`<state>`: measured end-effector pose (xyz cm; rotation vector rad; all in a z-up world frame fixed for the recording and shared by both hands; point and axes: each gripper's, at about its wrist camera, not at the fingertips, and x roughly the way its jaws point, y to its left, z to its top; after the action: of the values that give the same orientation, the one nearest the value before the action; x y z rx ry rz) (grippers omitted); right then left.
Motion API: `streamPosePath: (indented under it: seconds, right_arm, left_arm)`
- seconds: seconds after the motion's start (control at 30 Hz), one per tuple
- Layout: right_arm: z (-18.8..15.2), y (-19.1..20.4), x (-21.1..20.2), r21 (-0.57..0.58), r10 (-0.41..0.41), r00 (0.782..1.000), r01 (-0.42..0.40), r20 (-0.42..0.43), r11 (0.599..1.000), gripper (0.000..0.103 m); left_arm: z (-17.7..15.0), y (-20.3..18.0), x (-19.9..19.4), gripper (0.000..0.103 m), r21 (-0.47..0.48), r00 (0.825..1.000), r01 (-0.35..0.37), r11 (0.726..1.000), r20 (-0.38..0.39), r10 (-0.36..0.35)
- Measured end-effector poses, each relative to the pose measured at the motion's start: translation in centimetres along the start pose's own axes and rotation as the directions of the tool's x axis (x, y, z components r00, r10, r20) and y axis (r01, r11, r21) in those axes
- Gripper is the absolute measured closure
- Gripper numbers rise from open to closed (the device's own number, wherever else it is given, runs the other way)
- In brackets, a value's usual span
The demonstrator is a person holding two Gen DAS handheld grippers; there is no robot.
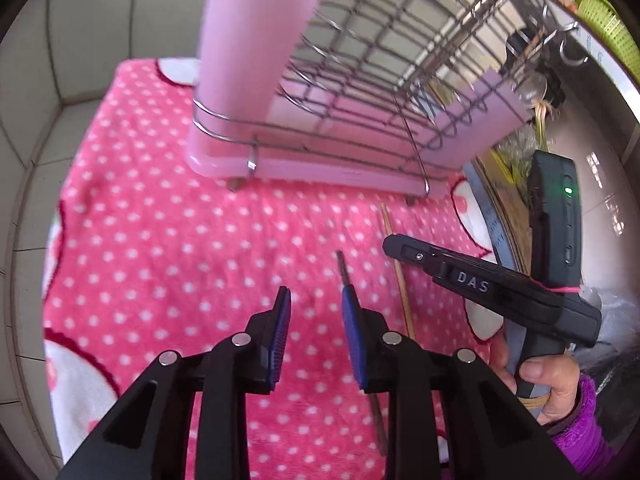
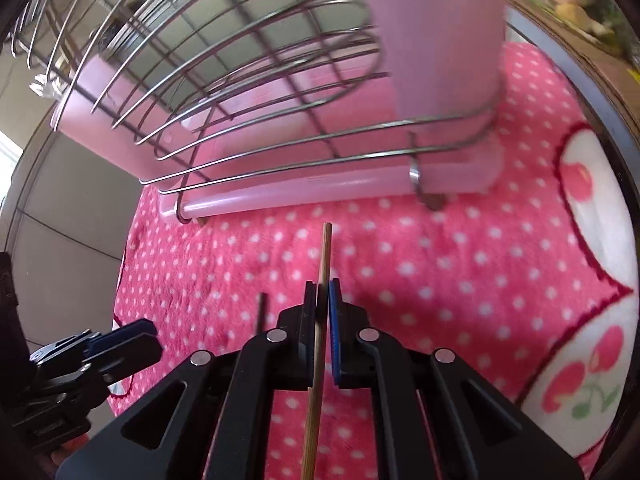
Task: Organize utensils
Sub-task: 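Lower both tools to the cloth and close the right tool on a wooden chopstick, then close the left tool on a dark chopstick while the right tool holds its chopstick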
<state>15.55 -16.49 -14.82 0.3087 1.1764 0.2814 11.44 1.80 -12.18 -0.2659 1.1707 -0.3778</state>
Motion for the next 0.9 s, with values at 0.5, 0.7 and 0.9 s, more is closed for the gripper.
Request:
streamPosePath:
  seconds: [0.5,0.7,0.9]
  right_arm:
    - [-1.5,-4.9,-1.7,0.081,0.075,0.997,-0.075,0.006,0.994,0.096]
    - [-1.6,-5.2,-1.4,0.075,0.092,0.996,-0.092,0.006,0.993,0.096]
    - [-1.8,-5.3,-1.7,0.087,0.111,0.994,-0.112,0.021,0.990,0.096]
  left_arm:
    - [2.9,-3.0,8.0,0.090,-0.003,0.968,-0.119,0.993,-0.221,0.115]
    - [3.3,-4.2,9.1,0.096,0.053,0.956,-0.179,0.982,-0.226,0.186]
    - [3.3,-5.1,9.2,0.098,0.034,0.965,-0.160,0.987,-0.205,0.163]
